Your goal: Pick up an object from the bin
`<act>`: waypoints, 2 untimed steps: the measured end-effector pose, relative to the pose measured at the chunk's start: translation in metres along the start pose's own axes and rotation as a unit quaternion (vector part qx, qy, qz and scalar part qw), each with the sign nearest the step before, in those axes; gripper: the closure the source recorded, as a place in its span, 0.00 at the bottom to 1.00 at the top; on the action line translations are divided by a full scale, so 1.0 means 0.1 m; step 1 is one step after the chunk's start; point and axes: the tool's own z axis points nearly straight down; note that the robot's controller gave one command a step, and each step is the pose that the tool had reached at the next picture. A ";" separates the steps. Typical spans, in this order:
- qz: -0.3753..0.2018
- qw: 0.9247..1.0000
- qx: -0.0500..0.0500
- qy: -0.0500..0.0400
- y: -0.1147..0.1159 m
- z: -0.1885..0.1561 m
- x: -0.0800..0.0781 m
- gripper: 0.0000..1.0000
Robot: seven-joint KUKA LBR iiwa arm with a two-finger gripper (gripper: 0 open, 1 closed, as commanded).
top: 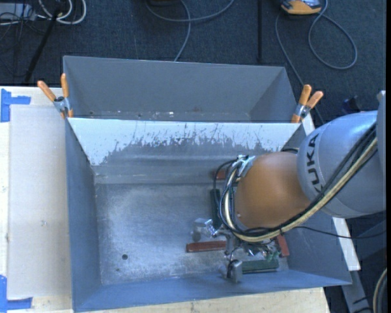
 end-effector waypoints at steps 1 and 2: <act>0.002 1.000 -0.002 0.006 0.01 0.01 0.03 1.00; -0.001 1.000 0.000 0.002 0.10 -1.32 -0.27 1.00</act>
Offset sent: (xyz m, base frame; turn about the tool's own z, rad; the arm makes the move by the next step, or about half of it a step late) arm 0.0000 0.0000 0.0000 0.0000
